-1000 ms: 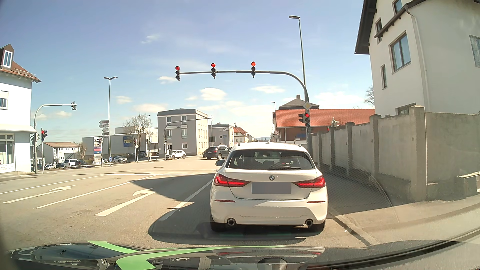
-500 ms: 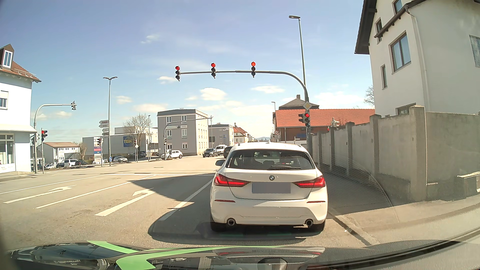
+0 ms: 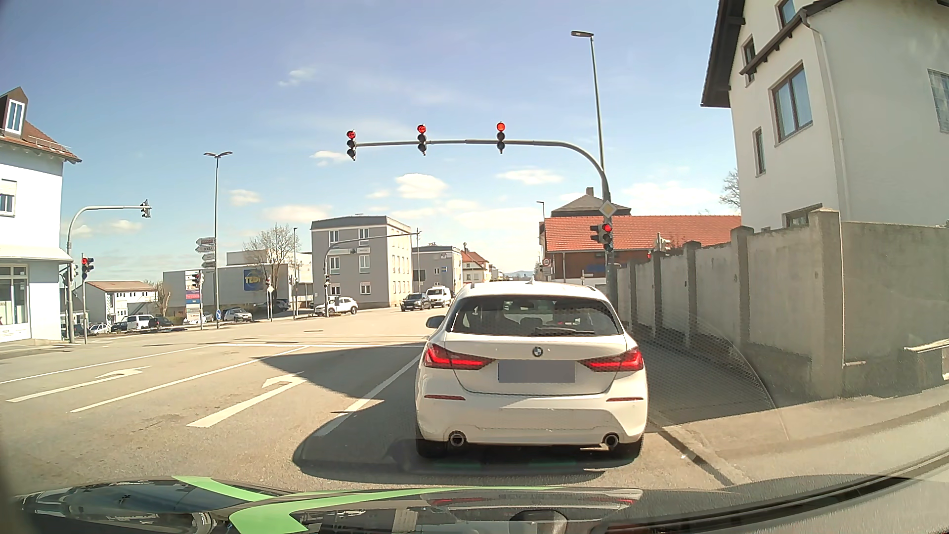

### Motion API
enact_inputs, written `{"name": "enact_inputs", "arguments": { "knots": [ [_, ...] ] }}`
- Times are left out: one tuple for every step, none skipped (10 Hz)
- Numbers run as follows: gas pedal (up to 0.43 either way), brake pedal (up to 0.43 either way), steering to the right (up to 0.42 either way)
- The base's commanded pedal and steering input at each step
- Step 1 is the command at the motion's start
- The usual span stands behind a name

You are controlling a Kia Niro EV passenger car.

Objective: Follow the waypoints while adhering to traffic rules and regulations

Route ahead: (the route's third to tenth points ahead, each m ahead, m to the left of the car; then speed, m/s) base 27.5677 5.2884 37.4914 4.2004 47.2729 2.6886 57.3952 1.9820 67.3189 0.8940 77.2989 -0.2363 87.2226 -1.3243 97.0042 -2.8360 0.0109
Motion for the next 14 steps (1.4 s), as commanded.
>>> {"name": "enact_inputs", "arguments": {
  "knots": [
    [0.0,0.317,-0.004],
    [0.0,0.317,-0.004],
    [0.0,0.317,-0.004],
    [0.0,0.317,-0.004],
    [0.0,0.317,-0.004],
    [0.0,0.317,-0.004],
    [0.0,0.317,-0.004],
    [0.0,0.317,-0.003],
    [0.0,0.317,-0.004],
    [0.0,0.317,-0.004],
    [0.0,0.317,-0.004],
    [0.0,0.317,-0.004],
    [0.0,0.317,-0.004],
    [0.0,0.317,-0.004]
  ]
}}
